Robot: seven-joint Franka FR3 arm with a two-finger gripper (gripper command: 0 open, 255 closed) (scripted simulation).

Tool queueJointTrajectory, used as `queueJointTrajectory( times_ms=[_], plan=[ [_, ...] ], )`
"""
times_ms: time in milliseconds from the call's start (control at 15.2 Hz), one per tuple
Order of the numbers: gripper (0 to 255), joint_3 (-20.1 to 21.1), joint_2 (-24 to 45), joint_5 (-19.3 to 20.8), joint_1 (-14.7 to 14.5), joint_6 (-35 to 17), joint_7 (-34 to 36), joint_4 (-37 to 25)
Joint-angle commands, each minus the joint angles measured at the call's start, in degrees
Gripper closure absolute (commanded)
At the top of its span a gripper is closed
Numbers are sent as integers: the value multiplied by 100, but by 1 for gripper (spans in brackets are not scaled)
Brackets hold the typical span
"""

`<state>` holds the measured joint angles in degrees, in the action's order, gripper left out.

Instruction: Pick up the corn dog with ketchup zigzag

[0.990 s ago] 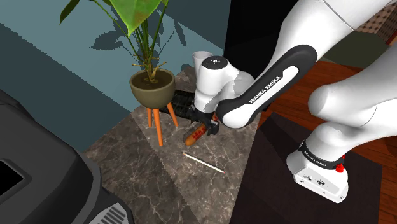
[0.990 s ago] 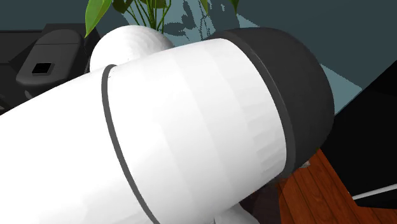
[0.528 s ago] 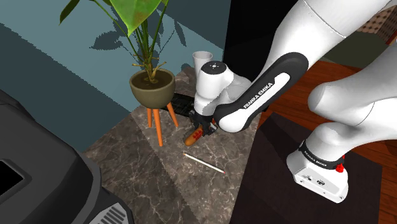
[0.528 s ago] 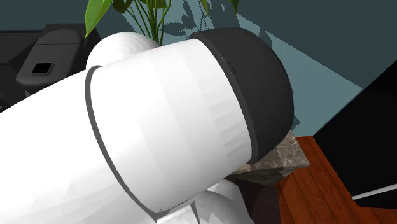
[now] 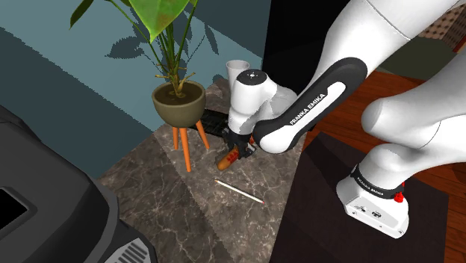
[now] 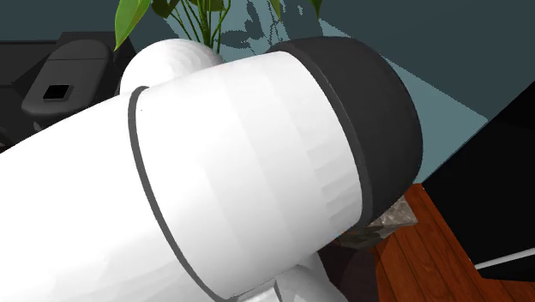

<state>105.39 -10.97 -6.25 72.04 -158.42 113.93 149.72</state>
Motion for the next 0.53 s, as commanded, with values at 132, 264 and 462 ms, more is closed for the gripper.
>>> queueJointTrajectory(
  times_ms=[132,264,462],
  plan=[
    [255,-1837,267,588,-1719,324,376,-16],
    [255,-2701,125,322,-2611,503,165,-37],
    [255,-3362,-209,-229,-3320,796,-260,-87]
  ],
)
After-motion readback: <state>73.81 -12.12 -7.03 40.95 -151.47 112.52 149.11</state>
